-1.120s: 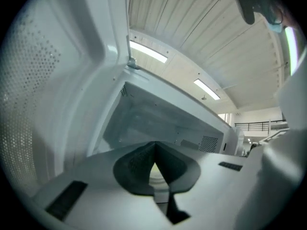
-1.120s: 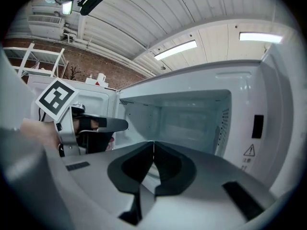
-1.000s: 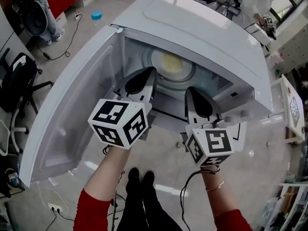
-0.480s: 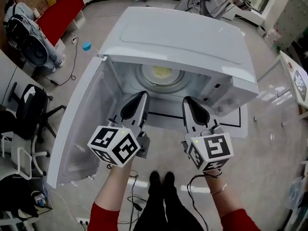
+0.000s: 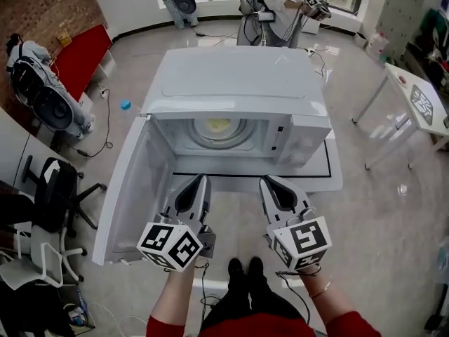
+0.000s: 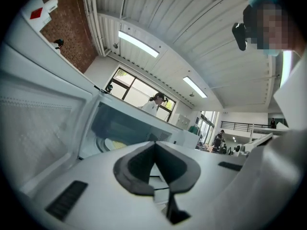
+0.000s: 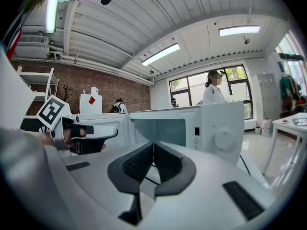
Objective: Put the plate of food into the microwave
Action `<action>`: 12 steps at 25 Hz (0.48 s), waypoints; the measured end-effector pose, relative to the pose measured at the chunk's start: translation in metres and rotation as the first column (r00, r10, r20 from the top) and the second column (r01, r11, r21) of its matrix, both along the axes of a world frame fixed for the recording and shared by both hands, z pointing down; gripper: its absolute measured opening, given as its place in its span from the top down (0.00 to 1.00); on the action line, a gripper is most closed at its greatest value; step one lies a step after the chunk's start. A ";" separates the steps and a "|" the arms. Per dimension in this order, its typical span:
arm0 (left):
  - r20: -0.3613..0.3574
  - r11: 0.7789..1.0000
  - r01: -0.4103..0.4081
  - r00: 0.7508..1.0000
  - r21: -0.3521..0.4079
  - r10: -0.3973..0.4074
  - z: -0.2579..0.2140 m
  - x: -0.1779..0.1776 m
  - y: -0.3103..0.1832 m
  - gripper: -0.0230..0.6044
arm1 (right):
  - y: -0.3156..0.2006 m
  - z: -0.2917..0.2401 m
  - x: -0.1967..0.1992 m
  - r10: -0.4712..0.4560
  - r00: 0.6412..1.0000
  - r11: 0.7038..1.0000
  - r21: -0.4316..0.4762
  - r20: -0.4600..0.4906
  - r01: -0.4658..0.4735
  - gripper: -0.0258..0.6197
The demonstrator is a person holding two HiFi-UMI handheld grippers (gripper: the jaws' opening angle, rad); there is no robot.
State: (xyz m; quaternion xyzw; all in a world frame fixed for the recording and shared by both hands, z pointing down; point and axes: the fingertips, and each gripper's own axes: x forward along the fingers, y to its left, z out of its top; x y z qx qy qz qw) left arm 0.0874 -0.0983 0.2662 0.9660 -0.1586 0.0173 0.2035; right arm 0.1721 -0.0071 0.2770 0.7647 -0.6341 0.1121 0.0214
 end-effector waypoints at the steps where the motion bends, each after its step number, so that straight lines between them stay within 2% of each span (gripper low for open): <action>1: 0.000 1.000 -0.001 1.000 -0.005 0.001 -0.002 -0.003 0.006 0.95 | 0.006 -0.001 -0.001 0.005 1.000 1.000 -0.005 0.001 -0.005 0.94; 8: 0.026 1.000 0.002 1.000 -0.015 -0.002 0.000 -0.021 0.042 0.95 | 0.043 0.001 -0.014 0.019 0.999 1.000 -0.006 0.032 -0.018 0.94; 12: 0.028 1.000 0.002 1.000 -0.007 -0.002 0.002 -0.025 0.062 0.95 | 0.064 0.002 -0.023 0.029 0.999 0.999 0.028 0.046 -0.031 0.94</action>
